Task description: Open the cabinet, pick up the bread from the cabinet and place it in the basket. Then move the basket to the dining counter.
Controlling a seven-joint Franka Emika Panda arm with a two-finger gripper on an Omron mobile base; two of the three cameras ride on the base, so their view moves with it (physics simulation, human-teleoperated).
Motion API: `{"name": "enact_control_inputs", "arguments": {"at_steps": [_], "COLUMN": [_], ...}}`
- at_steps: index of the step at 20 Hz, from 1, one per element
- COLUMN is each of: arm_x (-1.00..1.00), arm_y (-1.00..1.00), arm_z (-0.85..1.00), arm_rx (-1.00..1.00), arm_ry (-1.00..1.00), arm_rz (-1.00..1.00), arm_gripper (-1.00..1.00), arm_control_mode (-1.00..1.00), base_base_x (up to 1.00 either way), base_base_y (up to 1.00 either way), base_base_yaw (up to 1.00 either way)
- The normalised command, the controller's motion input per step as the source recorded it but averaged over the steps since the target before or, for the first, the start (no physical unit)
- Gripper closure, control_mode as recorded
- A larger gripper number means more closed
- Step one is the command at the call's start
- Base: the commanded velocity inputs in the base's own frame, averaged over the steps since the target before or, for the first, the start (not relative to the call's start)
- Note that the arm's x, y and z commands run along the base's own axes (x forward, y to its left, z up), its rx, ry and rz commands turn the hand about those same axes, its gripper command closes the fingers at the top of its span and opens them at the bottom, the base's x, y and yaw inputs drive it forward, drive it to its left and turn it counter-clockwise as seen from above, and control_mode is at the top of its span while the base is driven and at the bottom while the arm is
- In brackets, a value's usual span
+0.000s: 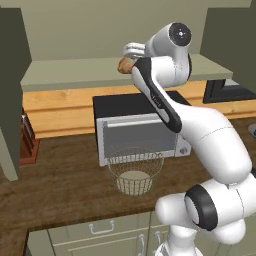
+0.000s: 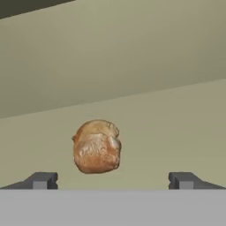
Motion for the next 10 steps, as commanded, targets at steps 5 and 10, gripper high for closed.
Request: {"name": "enact_control_inputs", "arguments": {"at_steps": [5,10], "arm_x": [0.61,0.38], "arm_y": [0.2,0.14], "arm_z": [-0.03,-0.04], "arm_rx": [0.0,0.0], "arm_ry": [0.0,0.02], "arm_rz": [0.08,0.06], "arm_gripper": [-1.0,-1.0], "arm_control_mode": [-1.0,-1.0], "base_base_x": [0.0,0.0], "base_base_y": [0.0,0.0], "base_base_yaw": [0.0,0.0]}}
